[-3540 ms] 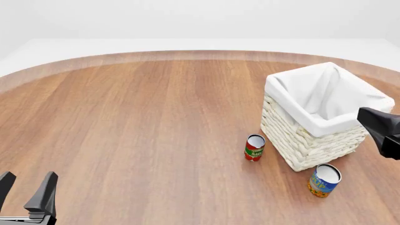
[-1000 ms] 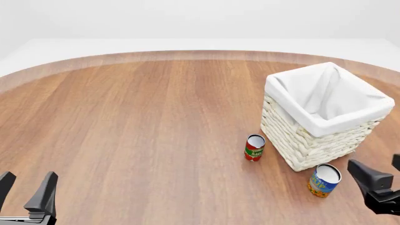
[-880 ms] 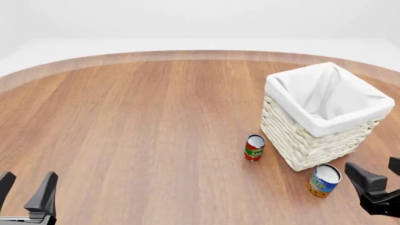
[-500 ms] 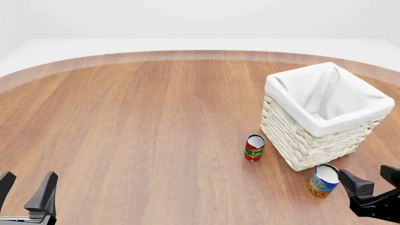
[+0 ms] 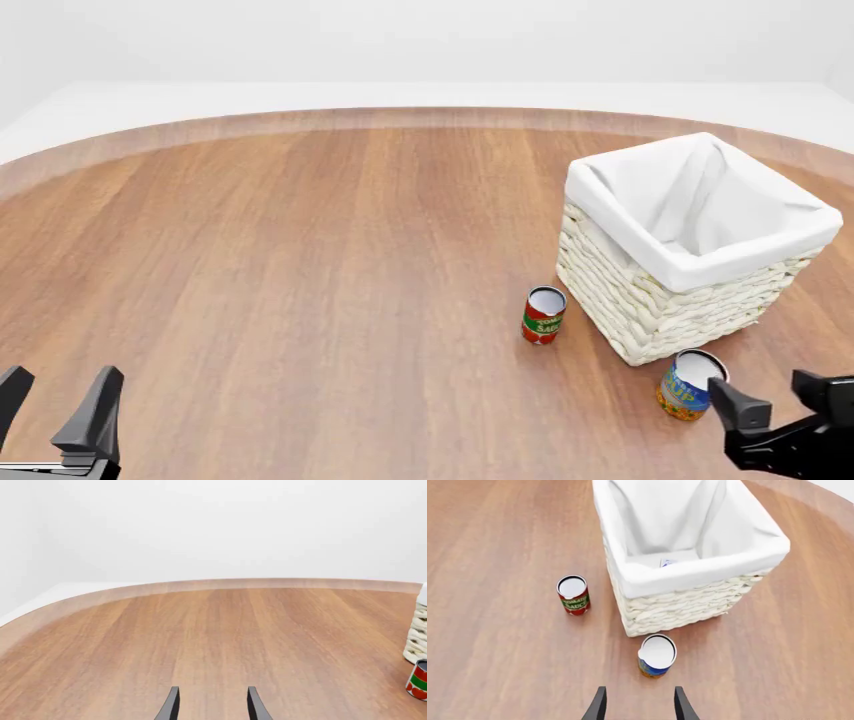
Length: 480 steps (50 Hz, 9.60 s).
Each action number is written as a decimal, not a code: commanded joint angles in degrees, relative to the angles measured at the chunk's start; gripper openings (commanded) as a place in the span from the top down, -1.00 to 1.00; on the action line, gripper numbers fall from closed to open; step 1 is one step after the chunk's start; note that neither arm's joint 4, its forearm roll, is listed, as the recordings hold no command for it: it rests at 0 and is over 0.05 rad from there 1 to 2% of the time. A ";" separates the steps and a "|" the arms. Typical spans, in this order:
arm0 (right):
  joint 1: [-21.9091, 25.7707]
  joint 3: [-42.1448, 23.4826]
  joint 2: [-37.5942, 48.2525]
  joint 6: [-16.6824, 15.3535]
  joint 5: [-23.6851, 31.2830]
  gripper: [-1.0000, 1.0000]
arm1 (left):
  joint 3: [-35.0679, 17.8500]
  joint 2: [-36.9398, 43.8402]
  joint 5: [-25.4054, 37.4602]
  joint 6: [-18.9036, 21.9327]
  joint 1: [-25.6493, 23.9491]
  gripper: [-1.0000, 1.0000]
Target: Pick up the alphabet soup and the cream cheese box, and put them in the basket.
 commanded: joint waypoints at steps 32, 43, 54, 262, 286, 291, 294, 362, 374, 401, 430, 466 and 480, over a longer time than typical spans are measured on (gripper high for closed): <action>-1.86 7.66 8.48 0.15 -13.40 -1.00 | 0.00 0.00 0.00 0.00 0.00 -1.00; -2.56 8.88 11.19 0.08 -16.84 -1.00 | 0.00 0.00 0.00 0.00 0.00 -1.00; -3.28 10.15 14.84 -0.53 -21.31 -1.00 | 0.00 0.00 0.00 0.00 0.00 -1.00; -3.80 -4.63 11.74 -4.24 -7.89 1.00 | 0.00 0.00 0.00 0.00 0.00 -1.00; -2.96 -19.05 11.13 -7.42 1.86 1.00 | 0.00 0.00 0.00 0.00 0.00 -1.00; -2.75 -22.06 12.79 -7.71 1.92 1.00 | 0.00 0.00 0.00 0.00 0.00 -1.00; -2.61 -23.89 13.98 -7.76 1.94 1.00 | 0.00 0.00 0.00 0.00 0.00 -1.00; -2.01 -39.64 43.47 -8.76 -13.66 1.00 | 0.00 0.00 0.00 0.00 0.00 -1.00; -2.05 -39.49 43.51 -8.70 -13.76 1.00 | 0.00 0.00 0.00 0.00 0.00 -1.00; -2.97 -39.49 47.29 -10.11 -15.53 1.00 | 0.00 0.00 0.00 0.00 0.00 -1.00; -3.81 -40.28 55.89 -11.08 -17.31 1.00 | 0.00 0.00 0.00 0.00 0.00 -1.00; -6.49 -47.70 68.39 -14.05 -16.97 1.00 | 0.00 0.00 0.00 0.00 0.00 -1.00; -5.90 -47.66 70.46 -13.95 -17.89 1.00 | 0.00 0.00 0.00 0.00 0.00 -1.00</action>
